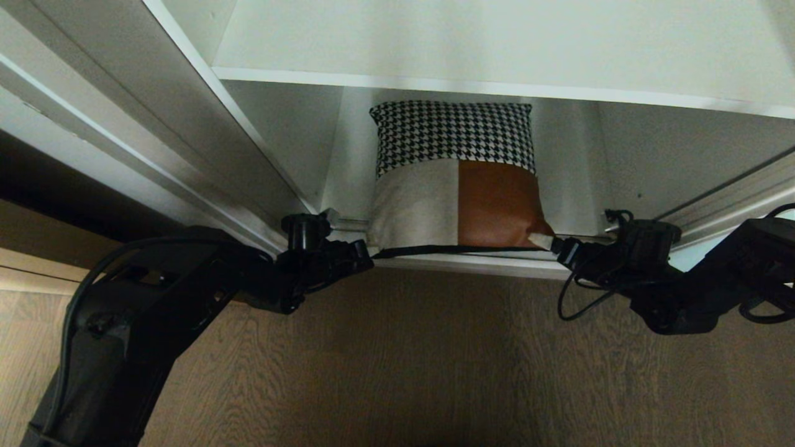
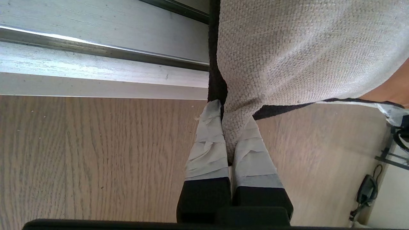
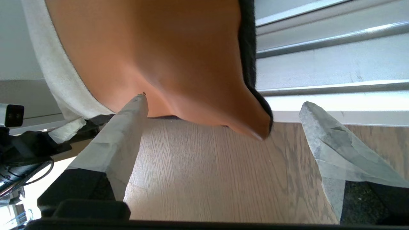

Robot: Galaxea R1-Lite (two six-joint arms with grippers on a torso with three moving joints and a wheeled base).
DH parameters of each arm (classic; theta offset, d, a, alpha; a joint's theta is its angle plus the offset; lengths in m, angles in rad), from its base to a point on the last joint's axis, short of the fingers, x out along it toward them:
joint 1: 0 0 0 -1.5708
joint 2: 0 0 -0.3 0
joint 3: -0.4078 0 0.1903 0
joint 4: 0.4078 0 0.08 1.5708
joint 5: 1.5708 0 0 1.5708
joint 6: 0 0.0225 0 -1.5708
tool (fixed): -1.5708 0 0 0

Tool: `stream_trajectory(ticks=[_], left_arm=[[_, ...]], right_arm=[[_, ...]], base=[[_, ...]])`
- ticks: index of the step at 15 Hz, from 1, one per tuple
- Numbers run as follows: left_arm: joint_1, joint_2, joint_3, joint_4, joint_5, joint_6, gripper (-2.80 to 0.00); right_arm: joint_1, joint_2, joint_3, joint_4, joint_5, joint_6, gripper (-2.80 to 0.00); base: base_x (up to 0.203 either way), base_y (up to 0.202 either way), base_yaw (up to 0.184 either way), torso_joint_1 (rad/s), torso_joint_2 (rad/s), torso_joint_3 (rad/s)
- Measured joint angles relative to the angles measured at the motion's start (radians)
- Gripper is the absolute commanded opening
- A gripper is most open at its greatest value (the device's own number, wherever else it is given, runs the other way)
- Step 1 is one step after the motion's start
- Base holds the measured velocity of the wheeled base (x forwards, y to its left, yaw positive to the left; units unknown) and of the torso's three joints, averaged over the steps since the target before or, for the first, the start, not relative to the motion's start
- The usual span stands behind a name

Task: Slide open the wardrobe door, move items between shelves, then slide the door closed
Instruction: Place the pillow on the higher shelf

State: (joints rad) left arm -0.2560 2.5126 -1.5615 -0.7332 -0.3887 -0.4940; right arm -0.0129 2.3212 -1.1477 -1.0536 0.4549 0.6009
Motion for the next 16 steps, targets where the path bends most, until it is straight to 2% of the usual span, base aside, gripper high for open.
stream_trajectory(ticks=[4,5,16], left_arm=[[0.0,0.001,0.002,-0.001,0.0,0.002,-2.8],[-0.001,0.002,0.002,-0.001,0.0,0.003,-2.8],[-0.002,0.008,-0.002,0.0,0.001,0.002,-2.8]], right_arm=[[-0.005,0.002,-0.032,0.005,0.01,0.003,0.0],[-0.006,0.002,-0.036,0.008,0.022,0.005,-2.8],[0.004,0.027,-0.059,0.02,0.046,0.006,-2.8]], base=[[0.0,0.0,0.0,0.0,0.0,0.0],[0.0,0.0,0.0,0.0,0.0,0.0],[0.0,0.0,0.0,0.0,0.0,0.0]])
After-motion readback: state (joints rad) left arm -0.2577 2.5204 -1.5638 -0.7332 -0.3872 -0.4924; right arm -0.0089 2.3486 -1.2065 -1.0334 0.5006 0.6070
